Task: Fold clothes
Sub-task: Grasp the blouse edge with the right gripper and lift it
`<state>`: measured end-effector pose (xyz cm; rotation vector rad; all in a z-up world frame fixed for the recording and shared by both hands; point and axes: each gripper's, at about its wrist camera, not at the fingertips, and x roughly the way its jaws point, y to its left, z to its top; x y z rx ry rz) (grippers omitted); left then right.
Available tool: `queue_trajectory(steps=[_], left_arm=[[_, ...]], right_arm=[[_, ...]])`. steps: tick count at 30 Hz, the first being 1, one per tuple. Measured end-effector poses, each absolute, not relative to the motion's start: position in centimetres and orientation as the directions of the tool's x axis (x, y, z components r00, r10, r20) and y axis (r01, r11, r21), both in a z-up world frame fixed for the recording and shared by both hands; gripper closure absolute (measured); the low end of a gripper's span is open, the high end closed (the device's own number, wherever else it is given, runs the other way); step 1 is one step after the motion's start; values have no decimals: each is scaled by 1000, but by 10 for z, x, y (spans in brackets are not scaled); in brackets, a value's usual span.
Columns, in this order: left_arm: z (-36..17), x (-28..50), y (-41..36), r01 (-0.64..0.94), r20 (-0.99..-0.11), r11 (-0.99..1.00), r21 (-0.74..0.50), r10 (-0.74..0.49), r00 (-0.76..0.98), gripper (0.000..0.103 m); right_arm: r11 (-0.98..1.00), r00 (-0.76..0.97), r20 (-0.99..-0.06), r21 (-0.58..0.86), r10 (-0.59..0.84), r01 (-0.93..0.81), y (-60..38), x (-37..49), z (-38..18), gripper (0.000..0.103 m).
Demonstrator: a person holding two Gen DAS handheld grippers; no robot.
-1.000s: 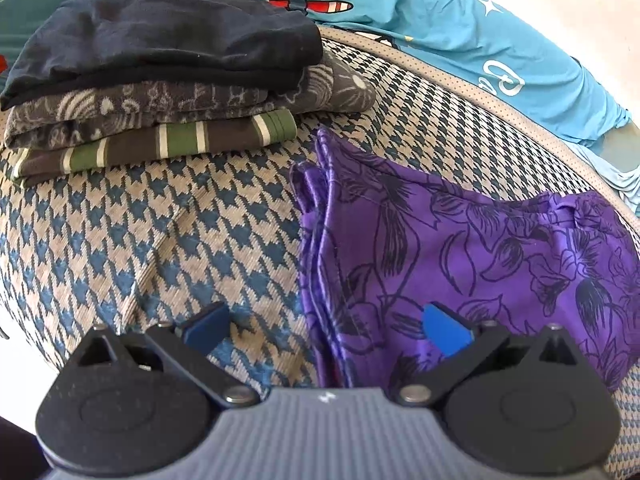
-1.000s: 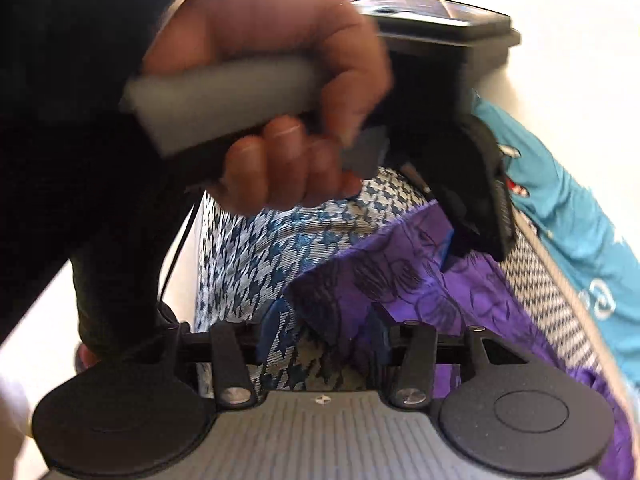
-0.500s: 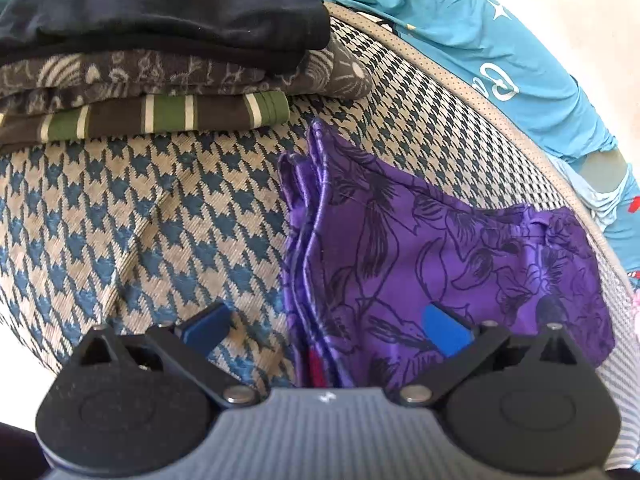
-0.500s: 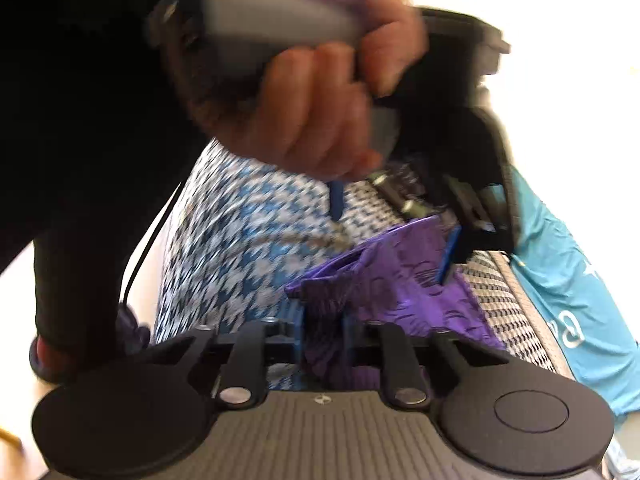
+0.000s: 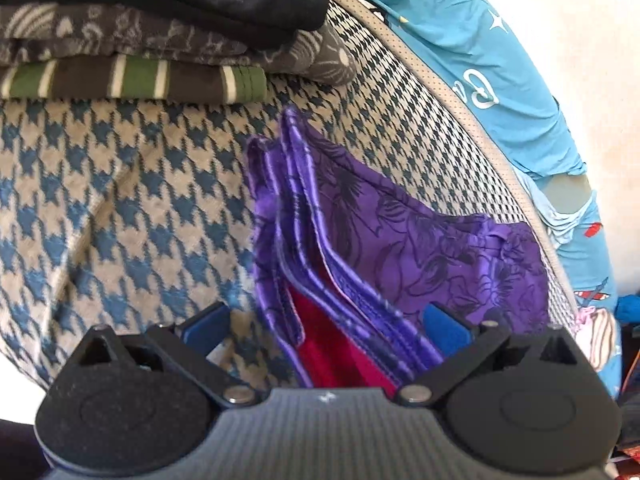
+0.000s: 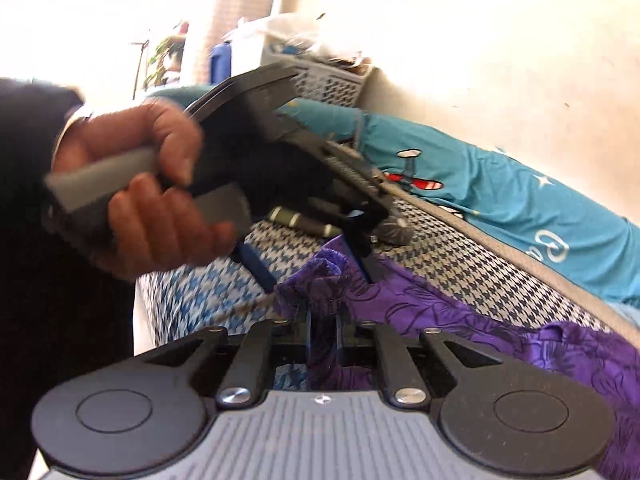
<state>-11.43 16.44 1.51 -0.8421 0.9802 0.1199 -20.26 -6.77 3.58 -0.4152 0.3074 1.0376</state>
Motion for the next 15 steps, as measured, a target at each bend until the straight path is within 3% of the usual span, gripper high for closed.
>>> queue_trajectory(steps=[2, 5, 7, 9, 12, 15], left_arm=[[15, -109, 162, -436, -769, 689, -579, -283, 573, 0], [14, -101, 158, -413, -750, 677, -610, -324, 576, 11], [14, -96, 156, -395, -736, 668, -631, -354, 578, 31], [10, -95, 153, -390, -718, 641, -661, -391, 576, 37], [8, -95, 150, -402, -737, 656, -639, -372, 565, 40], [9, -94, 147, -396, -740, 665, -634, -372, 560, 40]], right_arm=[[450, 467, -434, -150, 770, -880, -70, -199, 39, 93], [436, 453, -444, -146, 773, -888, -71, -202, 38, 93], [421, 446, -453, -160, 772, -893, -70, -205, 36, 93], [407, 446, -459, -188, 768, -894, -68, -209, 31, 93], [382, 435, -476, -209, 764, -900, -64, -213, 24, 92], [359, 435, -502, -246, 747, -900, -58, -218, 14, 79]])
